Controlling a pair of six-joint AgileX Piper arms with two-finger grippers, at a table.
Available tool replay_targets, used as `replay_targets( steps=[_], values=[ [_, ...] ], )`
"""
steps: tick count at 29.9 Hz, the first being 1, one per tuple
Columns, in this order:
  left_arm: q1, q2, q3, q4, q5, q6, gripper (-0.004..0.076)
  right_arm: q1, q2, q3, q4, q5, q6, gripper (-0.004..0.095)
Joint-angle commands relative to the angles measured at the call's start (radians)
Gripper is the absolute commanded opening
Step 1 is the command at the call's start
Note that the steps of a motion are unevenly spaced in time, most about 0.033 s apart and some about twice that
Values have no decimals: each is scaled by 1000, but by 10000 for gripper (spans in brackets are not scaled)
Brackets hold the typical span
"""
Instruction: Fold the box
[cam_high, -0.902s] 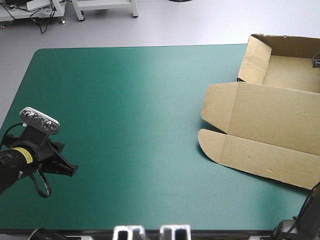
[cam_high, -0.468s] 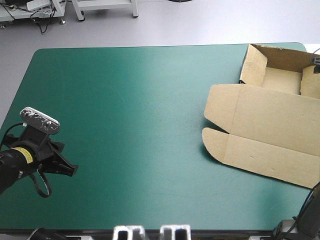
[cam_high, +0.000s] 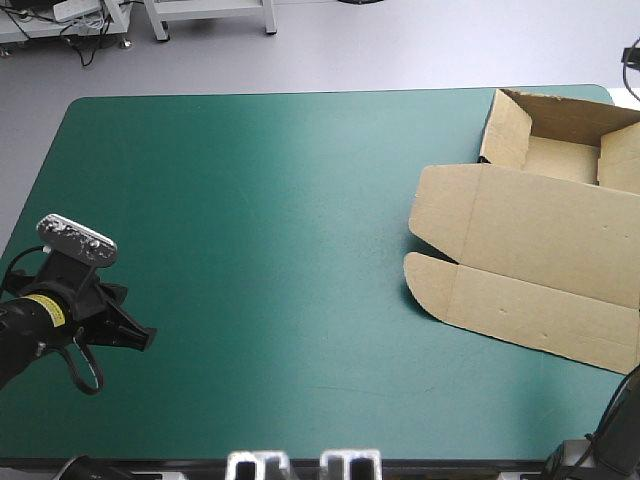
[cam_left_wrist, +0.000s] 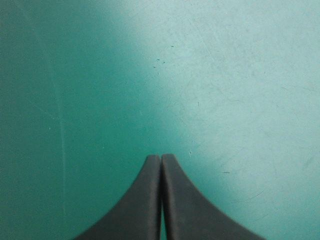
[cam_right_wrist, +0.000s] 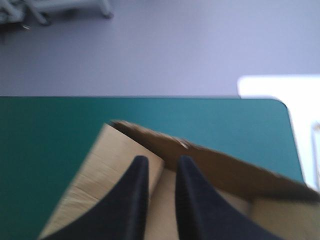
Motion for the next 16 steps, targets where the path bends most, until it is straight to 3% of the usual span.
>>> replay_targets(
  steps=[1, 3, 5, 11, 16],
  values=[
    [-6, -4, -26, 12, 35, -24, -10, 46, -128, -73, 280, 11, -149, -15],
    [-6, -4, -26, 3, 31, -24, -10, 91, -163, -90, 349, 11, -189, -15],
    [-6, -4, -26, 0, 31, -24, -10, 132, -195, -98, 345, 11, -184, -15],
    [-6, -4, -26, -20, 42, -24, -10, 307, -287, -103, 137, 13, -69, -15],
    [-6, -4, -26, -27, 40, -24, -10, 453, -314, -103, 90, 13, -58, -15]
  ],
)
